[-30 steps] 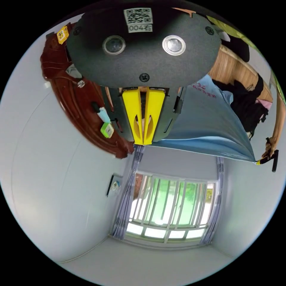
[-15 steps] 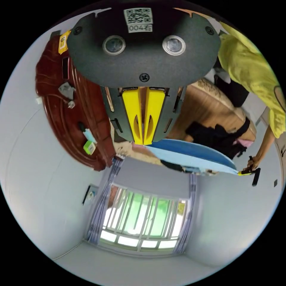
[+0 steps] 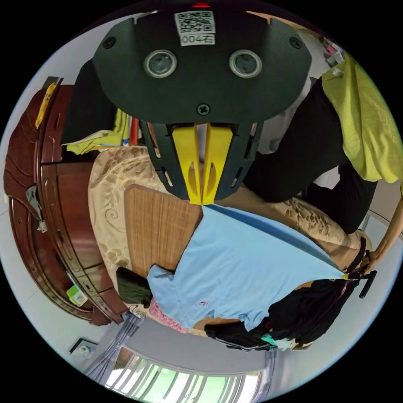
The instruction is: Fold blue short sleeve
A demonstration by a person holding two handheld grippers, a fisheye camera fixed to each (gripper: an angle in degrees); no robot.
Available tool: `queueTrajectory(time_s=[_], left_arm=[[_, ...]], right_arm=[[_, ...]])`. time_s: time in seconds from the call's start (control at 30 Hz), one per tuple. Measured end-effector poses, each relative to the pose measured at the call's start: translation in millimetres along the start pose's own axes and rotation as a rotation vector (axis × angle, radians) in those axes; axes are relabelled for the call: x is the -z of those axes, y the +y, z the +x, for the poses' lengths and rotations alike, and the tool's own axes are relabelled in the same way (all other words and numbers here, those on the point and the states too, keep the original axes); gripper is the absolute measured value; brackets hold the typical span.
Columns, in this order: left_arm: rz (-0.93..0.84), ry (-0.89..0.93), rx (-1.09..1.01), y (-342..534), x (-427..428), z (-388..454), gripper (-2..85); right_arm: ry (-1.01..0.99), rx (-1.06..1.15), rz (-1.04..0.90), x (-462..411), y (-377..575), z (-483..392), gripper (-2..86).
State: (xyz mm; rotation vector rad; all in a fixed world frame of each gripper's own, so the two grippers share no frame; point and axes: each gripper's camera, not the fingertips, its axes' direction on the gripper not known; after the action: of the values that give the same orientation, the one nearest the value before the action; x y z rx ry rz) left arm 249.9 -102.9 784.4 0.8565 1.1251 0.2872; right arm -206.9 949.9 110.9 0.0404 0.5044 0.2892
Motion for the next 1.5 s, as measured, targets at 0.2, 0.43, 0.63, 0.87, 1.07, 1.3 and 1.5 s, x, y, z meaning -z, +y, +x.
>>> queueTrajectory(time_s=[0.2, 0.43, 0.63, 0.87, 1.07, 1.3, 1.5], left_arm=[[-0.101, -0.078, -0.062, 12.5, -21.2, 23.3, 1.1], [-0.115, -0.079, -0.123, 34.5, -18.9, 49.4, 1.2], [-0.09, -0.067, -0.138, 52.1, -20.0, 64.3, 1.1], [-0.088, -0.08, -0.136, 57.6, -27.3, 80.7, 1.1], [-0.09, -0.084, -0.159, 45.1, -30.0, 100.3, 1.1], [-0.094, -0.042, -0.196, 48.5, -29.4, 133.4, 1.1], [-0.217, -0.078, -0.139, 64.8, -85.5, 129.4, 1.3]], right_arm=[[-0.033, -0.063, -0.011, -6.3, 23.9, -7.2, -0.8], [-0.041, -0.078, -0.01, 13.4, 50.6, -22.2, -0.8], [-0.036, -0.087, -0.026, 9.6, 71.9, -29.2, -0.8], [-0.077, -0.123, -0.017, -13.3, 83.3, -24.1, -0.8], [-0.077, -0.127, -0.005, -22.5, 83.0, -17.7, -0.8], [-0.077, -0.143, -0.023, -31.1, 89.5, -8.0, -0.7], [-0.189, -0.157, -0.118, -98.7, 95.7, -9.1, -0.5]])
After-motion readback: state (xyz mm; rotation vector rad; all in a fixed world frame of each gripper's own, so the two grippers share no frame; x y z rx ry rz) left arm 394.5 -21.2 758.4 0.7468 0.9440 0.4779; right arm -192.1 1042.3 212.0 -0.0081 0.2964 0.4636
